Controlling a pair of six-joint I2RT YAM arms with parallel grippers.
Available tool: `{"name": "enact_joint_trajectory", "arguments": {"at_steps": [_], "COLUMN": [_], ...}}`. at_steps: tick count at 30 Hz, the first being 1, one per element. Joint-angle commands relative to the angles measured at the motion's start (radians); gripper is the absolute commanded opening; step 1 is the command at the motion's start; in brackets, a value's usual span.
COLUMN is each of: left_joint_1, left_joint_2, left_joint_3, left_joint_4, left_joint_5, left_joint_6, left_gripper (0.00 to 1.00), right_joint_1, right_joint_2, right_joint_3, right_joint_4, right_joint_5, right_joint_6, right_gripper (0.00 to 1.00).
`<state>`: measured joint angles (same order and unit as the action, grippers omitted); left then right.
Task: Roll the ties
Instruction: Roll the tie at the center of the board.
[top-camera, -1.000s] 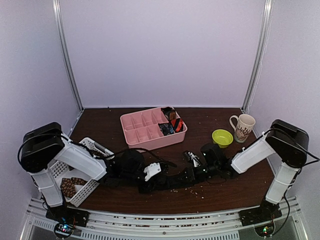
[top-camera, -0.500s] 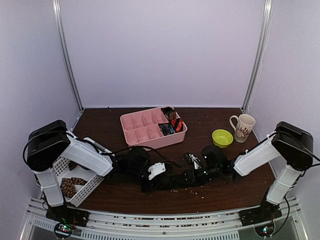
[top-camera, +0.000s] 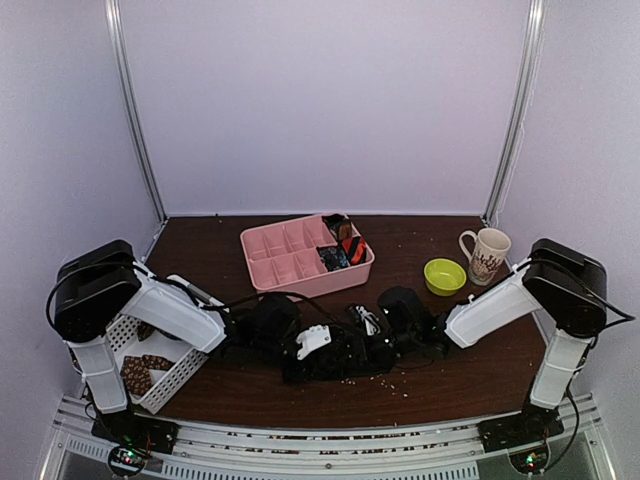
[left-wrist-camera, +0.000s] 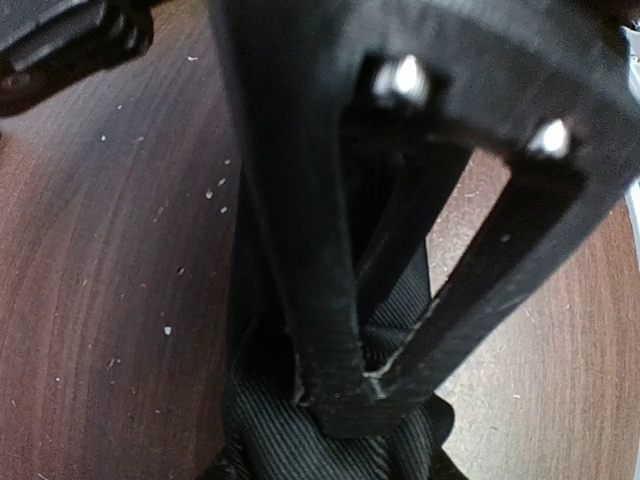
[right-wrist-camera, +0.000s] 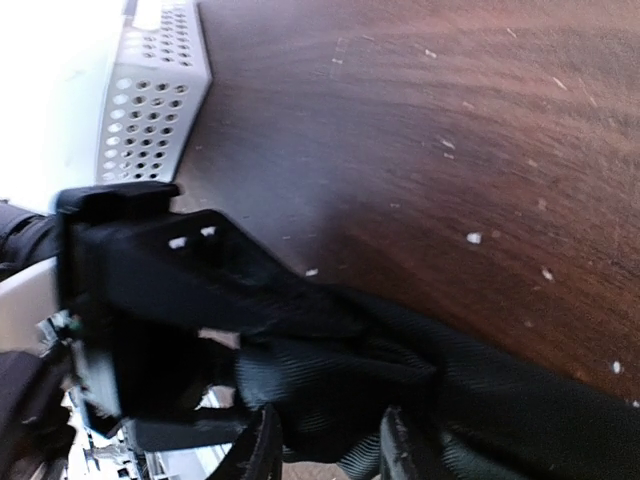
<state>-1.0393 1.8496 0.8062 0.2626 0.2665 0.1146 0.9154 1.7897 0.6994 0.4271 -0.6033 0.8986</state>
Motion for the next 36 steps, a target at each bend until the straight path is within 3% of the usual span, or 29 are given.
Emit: {"name": "enact_joint_trajectory", "arguments": {"at_steps": [1,6,9,13,19,23,31,36], "left_joint_1": [0.004,0.004,0.004,0.005,0.005,-0.001,-0.018,-0.018], "left_joint_2": [0.046,0.045,0.043,0.006,-0.103,-0.070,0.169,0.258], "left_joint_3": [-0.033,-0.033,-0.033,-0.067,-0.258,-0.356,-0.410,-0.369], "left_joint_4": [-0.102,-0.090,-0.079,-0.011,0.388,0.707,1.188,1.259], "left_joint_5": [-0.017,-0.017,-0.022,-0.057,-0.101,-0.076,-0.129,-0.099], "left_joint_6": [0.003,0.003,0.006,0.001,-0.040,-0.049,0.007,0.001], "left_gripper": [0.40,0.40,0.44,0.60,0.78,0.87,0.89,0.89], "right_joint_1": [0.009,0.008,0.007,0.000,-0.021,-0.039,-0.069,-0.075], "right_joint_2": [0.047,0.058,0.070,0.090,0.104,0.119,0.128,0.129], "right_joint_3": [0.010,-0.014,-0.027,-0.054,-0.098,-0.110,-0.119,-0.121], "right_joint_4": [-0.025,-0.039,-0.051,-0.038,-0.004,0.006,0.012,0.006], "right_joint_5": [0.027,0.037,0.044,0.057,0.065,0.064,0.047,0.041], "right_joint_6": [0.001,-0.018,-0.031,-0.032,-0.022,-0.023,-0.024,-0.030], "right_gripper": [0.27,0.02,0.00,0.00,0.00,0.00,0.00,0.00]}}
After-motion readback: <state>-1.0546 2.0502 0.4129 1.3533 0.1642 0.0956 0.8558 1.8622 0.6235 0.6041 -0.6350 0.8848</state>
